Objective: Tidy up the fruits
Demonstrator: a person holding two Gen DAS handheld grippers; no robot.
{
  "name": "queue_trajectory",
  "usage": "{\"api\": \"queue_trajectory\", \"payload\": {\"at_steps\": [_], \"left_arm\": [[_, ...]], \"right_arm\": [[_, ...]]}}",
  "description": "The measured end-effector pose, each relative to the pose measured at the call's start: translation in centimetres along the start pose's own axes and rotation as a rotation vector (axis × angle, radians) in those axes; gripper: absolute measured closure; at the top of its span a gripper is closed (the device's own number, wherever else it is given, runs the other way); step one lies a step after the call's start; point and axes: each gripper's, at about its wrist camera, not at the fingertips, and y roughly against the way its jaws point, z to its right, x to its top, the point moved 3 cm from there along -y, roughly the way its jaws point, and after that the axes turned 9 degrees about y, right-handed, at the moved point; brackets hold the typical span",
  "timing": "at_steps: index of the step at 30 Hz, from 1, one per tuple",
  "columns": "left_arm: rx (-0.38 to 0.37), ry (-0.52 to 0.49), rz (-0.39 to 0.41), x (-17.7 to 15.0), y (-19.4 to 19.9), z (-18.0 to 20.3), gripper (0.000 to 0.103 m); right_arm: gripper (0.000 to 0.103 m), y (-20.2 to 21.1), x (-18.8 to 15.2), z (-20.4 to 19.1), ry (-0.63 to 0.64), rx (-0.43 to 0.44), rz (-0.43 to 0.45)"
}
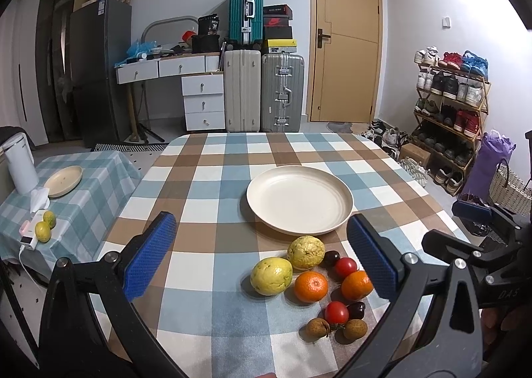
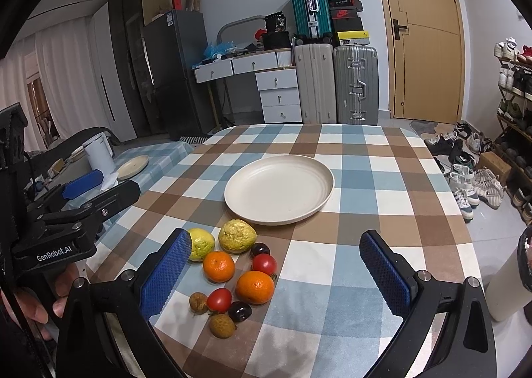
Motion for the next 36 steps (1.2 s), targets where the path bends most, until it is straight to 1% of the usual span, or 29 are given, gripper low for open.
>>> {"api": "queue_trajectory", "payload": {"at_steps": [8, 22, 36], "left_arm": [[0.011, -0.006, 0.009, -0.01, 0.1, 0.0, 0.001], [0.002, 0.002, 0.007, -0.18, 0.09, -0.04, 0.001], [-0.012, 0.016, -0.016, -0.62, -0.22, -0.18, 0.001]], "right_arm": [[0.0, -0.02, 0.0, 0.04, -0.002, 0.001, -0.004], [0.0, -0.13, -0.08, 0.13, -0.007, 0.004, -0.007], [0.0, -0.3, -0.24, 0.21, -0.011, 0.006, -0.009]]}}
